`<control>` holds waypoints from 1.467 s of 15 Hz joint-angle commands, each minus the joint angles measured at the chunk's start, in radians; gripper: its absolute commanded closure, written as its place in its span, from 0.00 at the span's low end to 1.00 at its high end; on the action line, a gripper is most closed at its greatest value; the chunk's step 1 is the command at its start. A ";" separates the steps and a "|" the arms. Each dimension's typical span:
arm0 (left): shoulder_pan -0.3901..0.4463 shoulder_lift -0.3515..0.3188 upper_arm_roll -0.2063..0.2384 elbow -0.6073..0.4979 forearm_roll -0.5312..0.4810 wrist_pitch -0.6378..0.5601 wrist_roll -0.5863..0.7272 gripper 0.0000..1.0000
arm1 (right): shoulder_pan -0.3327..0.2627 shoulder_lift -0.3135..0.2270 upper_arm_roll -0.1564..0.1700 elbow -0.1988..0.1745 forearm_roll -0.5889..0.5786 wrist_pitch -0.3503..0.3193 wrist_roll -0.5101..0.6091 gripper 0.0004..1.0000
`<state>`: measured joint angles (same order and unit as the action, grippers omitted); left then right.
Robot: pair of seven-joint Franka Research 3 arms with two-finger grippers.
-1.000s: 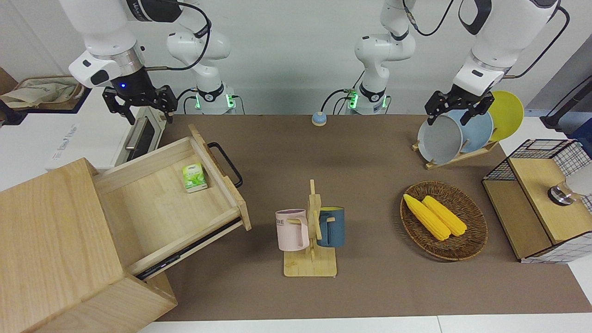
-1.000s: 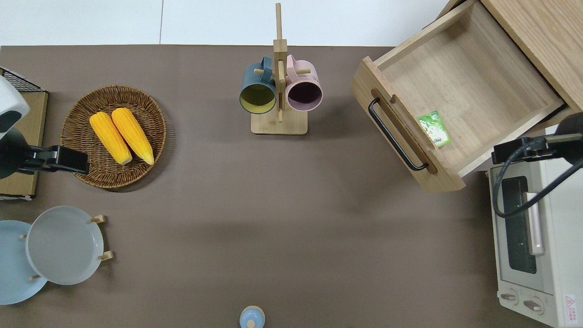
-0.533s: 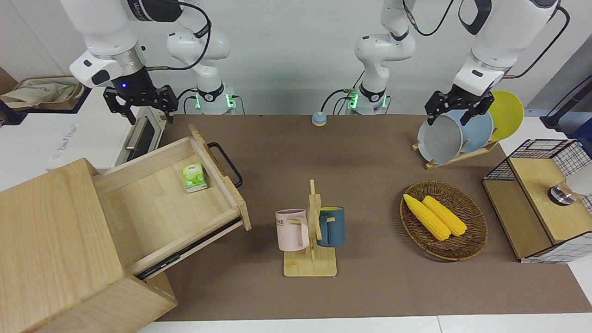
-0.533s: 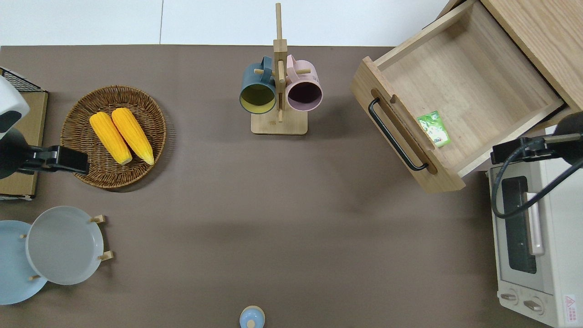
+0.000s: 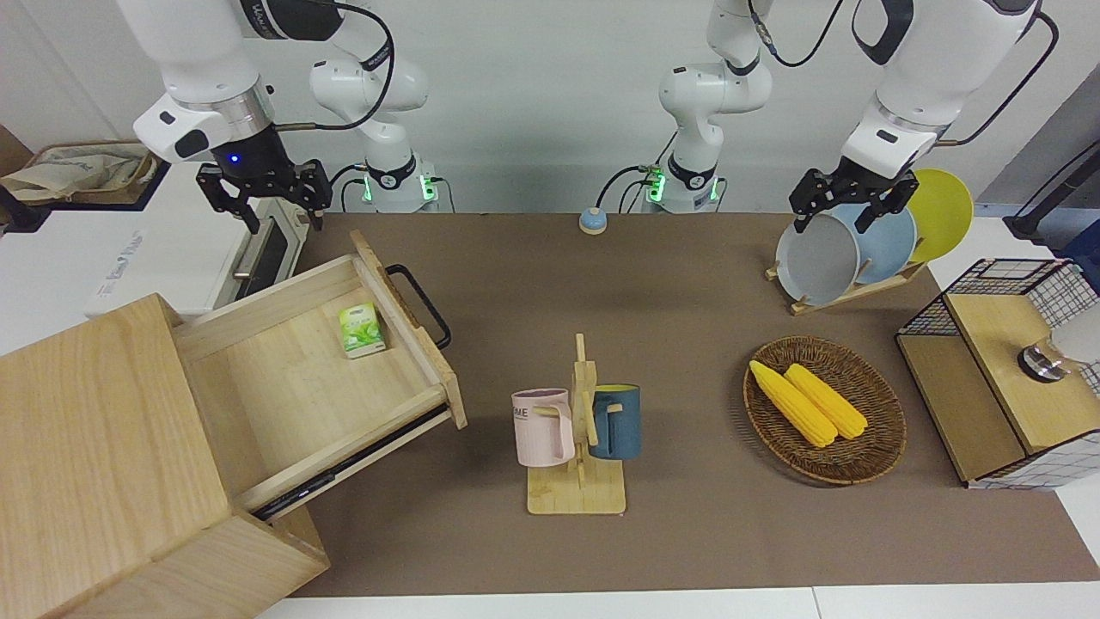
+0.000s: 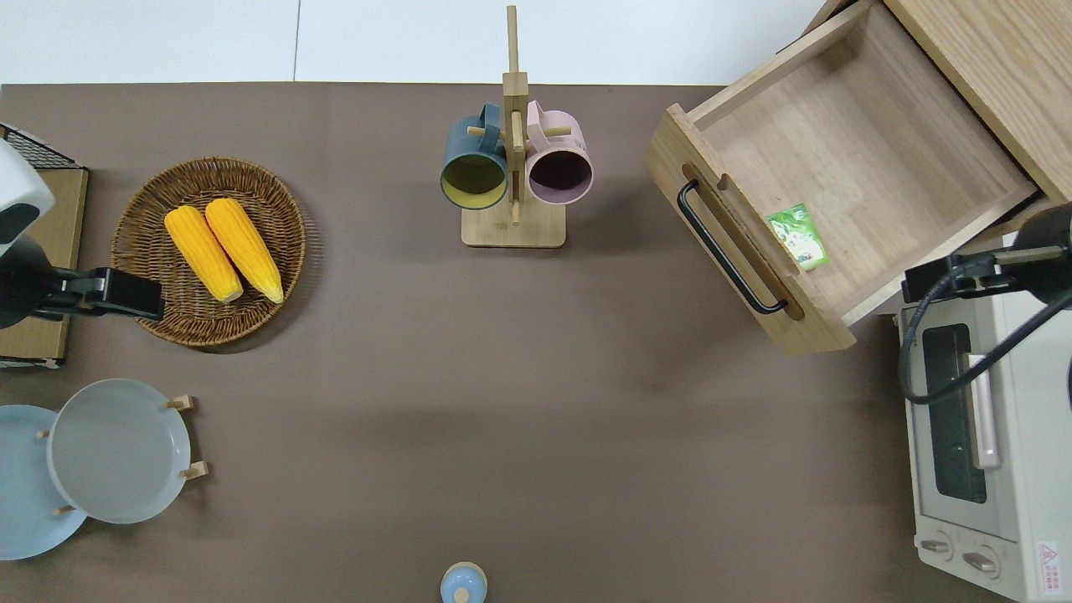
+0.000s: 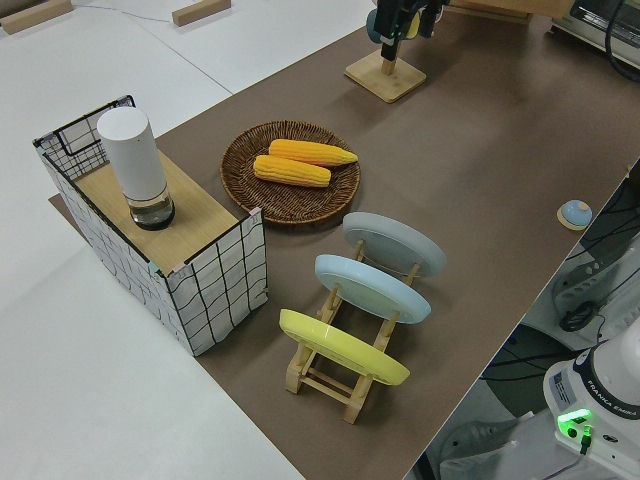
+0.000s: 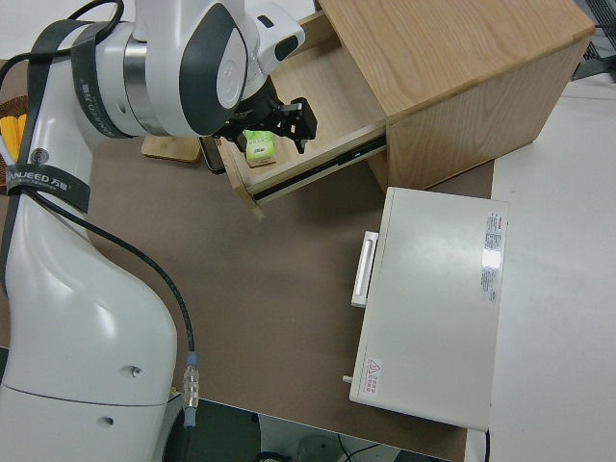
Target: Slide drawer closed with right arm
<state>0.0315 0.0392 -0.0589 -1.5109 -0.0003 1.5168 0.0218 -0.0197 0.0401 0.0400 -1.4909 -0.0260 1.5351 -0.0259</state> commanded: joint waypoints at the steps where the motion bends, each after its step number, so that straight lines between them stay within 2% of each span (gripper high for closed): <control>1: 0.005 0.011 -0.007 0.026 0.017 -0.020 0.009 0.01 | -0.005 0.006 0.008 0.012 -0.011 -0.007 -0.002 1.00; 12: 0.005 0.011 -0.007 0.024 0.017 -0.020 0.009 0.01 | -0.016 0.003 0.008 0.012 0.001 -0.023 -0.031 1.00; 14: 0.005 0.011 -0.007 0.026 0.017 -0.020 0.009 0.01 | -0.013 -0.008 0.006 0.014 -0.011 -0.044 -0.031 1.00; 18: 0.005 0.011 -0.007 0.026 0.017 -0.020 0.009 0.01 | -0.008 -0.017 0.006 0.061 -0.011 -0.124 -0.028 1.00; 22: 0.005 0.011 -0.007 0.024 0.017 -0.020 0.009 0.01 | 0.000 -0.019 0.014 0.101 -0.011 -0.174 0.004 1.00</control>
<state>0.0315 0.0392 -0.0589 -1.5109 -0.0003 1.5168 0.0219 -0.0197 0.0232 0.0421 -1.4283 -0.0262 1.4073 -0.0328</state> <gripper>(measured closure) 0.004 0.991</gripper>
